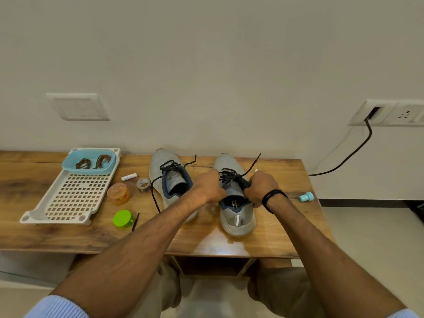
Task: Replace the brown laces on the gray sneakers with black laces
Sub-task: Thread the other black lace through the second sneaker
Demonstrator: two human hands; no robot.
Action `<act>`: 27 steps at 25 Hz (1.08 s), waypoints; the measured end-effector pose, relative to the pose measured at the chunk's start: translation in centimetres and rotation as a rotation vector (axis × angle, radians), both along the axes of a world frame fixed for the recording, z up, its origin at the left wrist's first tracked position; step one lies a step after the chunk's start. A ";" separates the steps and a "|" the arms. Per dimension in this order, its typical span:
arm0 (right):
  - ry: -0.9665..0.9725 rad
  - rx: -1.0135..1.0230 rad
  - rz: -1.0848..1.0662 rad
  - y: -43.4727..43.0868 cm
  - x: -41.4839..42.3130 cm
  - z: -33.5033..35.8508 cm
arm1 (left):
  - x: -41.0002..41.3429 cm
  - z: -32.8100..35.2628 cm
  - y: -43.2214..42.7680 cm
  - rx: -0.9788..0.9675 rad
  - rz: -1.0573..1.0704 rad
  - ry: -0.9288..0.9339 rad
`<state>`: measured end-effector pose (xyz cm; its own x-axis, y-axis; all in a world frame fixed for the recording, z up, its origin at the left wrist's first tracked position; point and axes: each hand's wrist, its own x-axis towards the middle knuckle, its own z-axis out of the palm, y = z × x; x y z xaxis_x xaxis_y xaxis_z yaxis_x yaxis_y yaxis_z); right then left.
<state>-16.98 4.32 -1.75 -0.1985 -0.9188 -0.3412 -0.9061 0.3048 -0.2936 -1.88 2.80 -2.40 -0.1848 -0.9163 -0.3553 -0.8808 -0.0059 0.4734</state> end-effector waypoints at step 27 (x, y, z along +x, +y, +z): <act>0.148 -0.169 0.383 -2.9 14.4 -2.6 | 10.6 0.5 -1.3 0.052 0.123 -0.264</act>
